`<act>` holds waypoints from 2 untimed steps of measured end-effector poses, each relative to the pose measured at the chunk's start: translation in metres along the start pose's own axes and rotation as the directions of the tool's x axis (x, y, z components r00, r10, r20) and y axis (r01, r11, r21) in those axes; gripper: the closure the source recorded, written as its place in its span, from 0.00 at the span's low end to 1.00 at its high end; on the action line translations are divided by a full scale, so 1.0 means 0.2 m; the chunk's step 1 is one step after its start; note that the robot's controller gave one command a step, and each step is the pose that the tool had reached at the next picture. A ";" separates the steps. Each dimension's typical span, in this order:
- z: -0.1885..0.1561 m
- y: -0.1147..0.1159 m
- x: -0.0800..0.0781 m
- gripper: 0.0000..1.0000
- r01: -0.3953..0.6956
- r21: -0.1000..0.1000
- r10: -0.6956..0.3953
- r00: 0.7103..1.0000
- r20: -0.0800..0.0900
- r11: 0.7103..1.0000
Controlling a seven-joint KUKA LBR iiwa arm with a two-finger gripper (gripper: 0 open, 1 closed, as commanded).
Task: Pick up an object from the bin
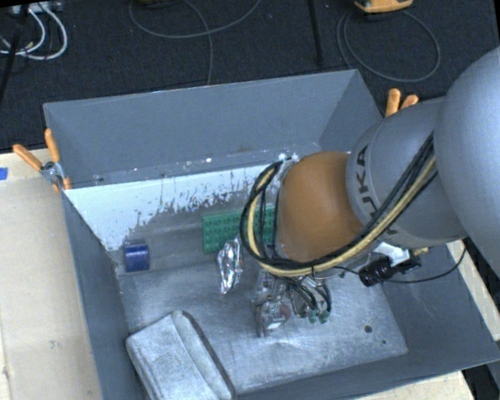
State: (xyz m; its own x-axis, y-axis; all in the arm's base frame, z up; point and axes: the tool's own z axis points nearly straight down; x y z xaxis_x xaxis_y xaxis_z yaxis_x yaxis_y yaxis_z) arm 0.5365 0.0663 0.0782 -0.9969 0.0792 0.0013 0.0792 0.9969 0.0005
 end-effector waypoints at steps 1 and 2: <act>-1.16 0.22 0.08 1.00 -0.038 -0.003 0.038 0.999 0.009 0.999; -0.89 0.05 -0.27 1.00 -0.406 0.003 0.406 0.914 0.001 0.914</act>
Offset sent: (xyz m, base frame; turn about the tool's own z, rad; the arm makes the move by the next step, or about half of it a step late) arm -0.0133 0.0440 0.2274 0.0407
